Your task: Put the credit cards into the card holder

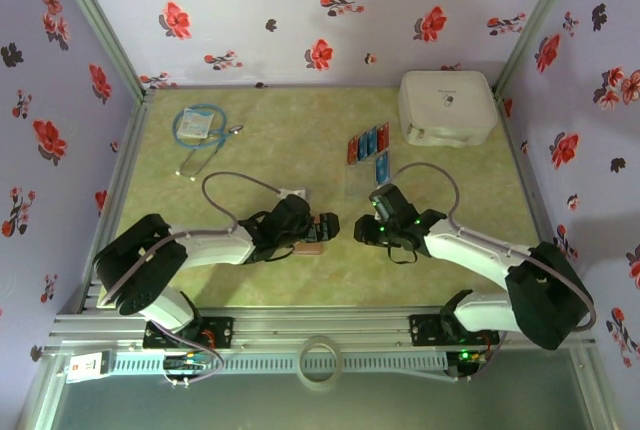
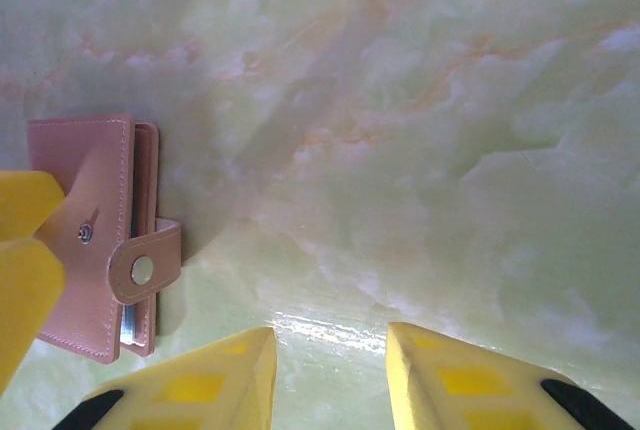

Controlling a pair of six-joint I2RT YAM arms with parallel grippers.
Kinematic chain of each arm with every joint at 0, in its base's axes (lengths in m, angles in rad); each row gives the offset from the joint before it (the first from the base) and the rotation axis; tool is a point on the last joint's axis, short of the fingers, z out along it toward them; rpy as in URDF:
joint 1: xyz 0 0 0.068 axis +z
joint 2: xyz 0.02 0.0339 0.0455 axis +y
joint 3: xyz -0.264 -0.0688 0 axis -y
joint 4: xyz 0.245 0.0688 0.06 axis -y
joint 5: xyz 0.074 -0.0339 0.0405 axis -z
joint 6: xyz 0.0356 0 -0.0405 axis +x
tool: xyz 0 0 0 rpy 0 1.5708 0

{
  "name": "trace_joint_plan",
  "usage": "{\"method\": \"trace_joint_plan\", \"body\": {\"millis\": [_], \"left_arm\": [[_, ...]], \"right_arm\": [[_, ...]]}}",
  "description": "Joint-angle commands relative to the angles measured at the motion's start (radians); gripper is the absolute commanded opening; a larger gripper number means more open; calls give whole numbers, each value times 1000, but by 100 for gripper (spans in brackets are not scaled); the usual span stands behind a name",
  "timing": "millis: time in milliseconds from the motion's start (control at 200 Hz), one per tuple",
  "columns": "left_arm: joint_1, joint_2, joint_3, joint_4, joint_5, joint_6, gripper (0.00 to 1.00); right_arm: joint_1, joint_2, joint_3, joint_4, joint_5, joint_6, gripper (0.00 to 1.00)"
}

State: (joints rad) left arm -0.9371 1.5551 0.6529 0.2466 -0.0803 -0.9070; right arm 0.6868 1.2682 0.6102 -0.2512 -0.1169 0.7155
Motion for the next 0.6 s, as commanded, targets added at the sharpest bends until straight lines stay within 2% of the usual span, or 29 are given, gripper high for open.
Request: {"method": "trace_joint_plan", "body": {"millis": [0,150,280,455,595], "left_arm": [[2,8,-7,-99,-69,-17,100],[24,-45,81,-202,-64,44,100],[67,-78,144,-274,-40,82,100],[136,-120,177,-330,-27,118,100],[230,-184,165,-366,-24,132,100]], "right_arm": [[-6,-22,4,32,-42,7,34],[5,-26,10,92,-87,21,34],[50,-24,44,107,-72,29,33],[157,18,129,110,-30,29,29],[235,85,214,128,-30,16,24]]}}
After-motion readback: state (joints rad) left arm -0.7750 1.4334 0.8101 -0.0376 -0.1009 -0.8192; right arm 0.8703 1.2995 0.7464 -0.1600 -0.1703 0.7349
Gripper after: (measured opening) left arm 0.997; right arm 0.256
